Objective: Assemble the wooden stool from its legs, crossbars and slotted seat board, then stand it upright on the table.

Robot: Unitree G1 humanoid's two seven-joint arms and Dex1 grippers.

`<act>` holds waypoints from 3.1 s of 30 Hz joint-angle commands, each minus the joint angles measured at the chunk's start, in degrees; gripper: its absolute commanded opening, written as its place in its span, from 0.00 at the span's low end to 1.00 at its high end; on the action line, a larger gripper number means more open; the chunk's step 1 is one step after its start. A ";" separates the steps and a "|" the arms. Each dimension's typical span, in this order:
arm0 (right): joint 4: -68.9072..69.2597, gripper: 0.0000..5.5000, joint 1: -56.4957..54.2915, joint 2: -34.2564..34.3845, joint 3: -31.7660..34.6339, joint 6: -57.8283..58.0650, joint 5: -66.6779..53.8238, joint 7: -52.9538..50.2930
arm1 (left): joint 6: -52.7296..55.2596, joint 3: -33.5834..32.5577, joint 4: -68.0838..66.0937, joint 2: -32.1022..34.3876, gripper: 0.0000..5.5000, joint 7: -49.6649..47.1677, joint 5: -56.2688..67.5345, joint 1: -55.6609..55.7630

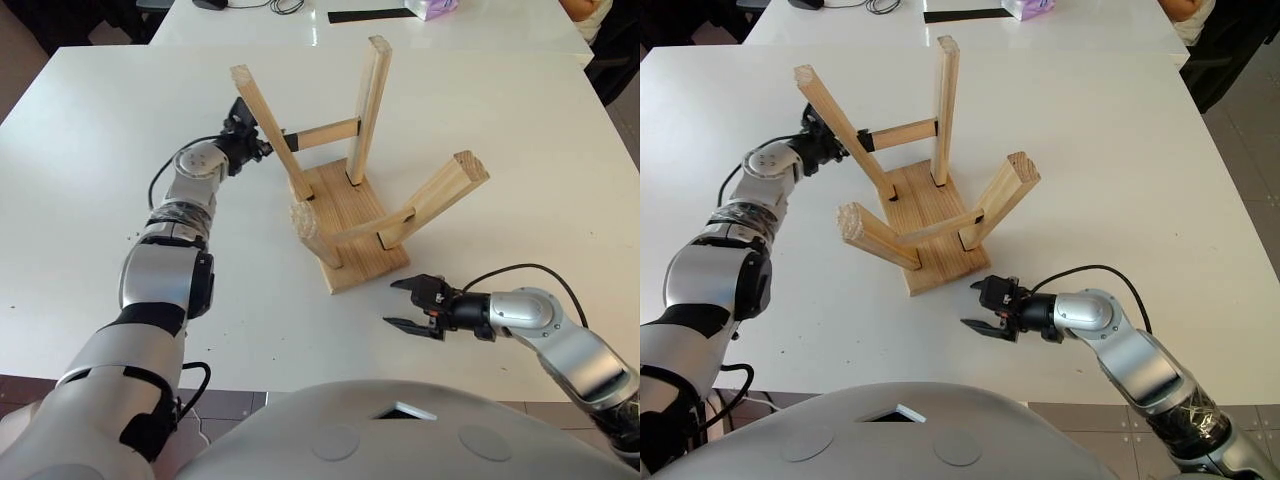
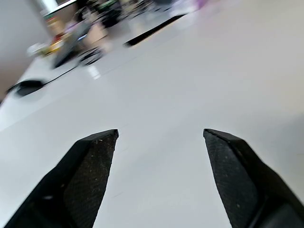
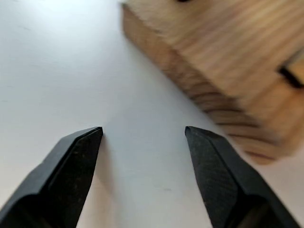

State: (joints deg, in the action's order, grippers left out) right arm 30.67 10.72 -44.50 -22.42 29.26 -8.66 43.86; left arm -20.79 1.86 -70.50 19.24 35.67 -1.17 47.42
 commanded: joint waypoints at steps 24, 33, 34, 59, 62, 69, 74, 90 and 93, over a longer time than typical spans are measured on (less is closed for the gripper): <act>-12.10 0.59 -3.58 -0.80 17.38 -4.87 1.96 -0.53 | 27.58 -3.35 67.45 11.10 0.61 13.33 17.38 -47.40; -14.24 0.59 -2.72 2.52 20.56 -8.67 2.42 -2.92 | 10.82 -4.52 68.15 15.05 0.61 10.52 7.02 -60.54; -14.71 0.59 -2.97 4.04 20.12 -8.93 2.86 -4.23 | 10.22 -4.30 68.27 14.31 0.61 9.77 6.52 -61.80; 20.05 0.59 13.89 3.91 27.84 5.82 -15.75 -0.51 | 34.60 -4.42 104.70 20.43 0.49 11.89 30.93 -68.80; 25.57 0.59 15.83 1.87 37.00 9.72 -24.71 0.97 | 41.43 -10.07 111.67 23.96 0.49 11.60 40.58 -70.41; 28.41 0.59 11.78 -3.20 47.74 14.10 -39.85 -0.78 | 49.67 -17.97 116.24 27.93 0.49 11.33 53.76 -69.10; 29.00 0.59 12.06 -4.81 46.90 14.74 -41.64 -1.04 | 51.93 -19.99 114.22 29.67 0.49 14.99 54.94 -68.74; 17.93 0.59 18.01 -8.98 41.82 7.80 -31.39 11.04 | 42.10 -16.70 90.61 32.87 0.49 39.08 39.79 -68.88; 11.44 0.59 15.47 -9.62 41.35 6.84 -30.81 14.58 | 40.45 -16.23 88.59 33.60 0.49 43.50 39.73 -68.60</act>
State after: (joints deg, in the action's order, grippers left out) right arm 45.06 27.83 -52.88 20.85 36.82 -39.02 55.60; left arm 21.16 -16.57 18.17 52.34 75.16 38.47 -21.34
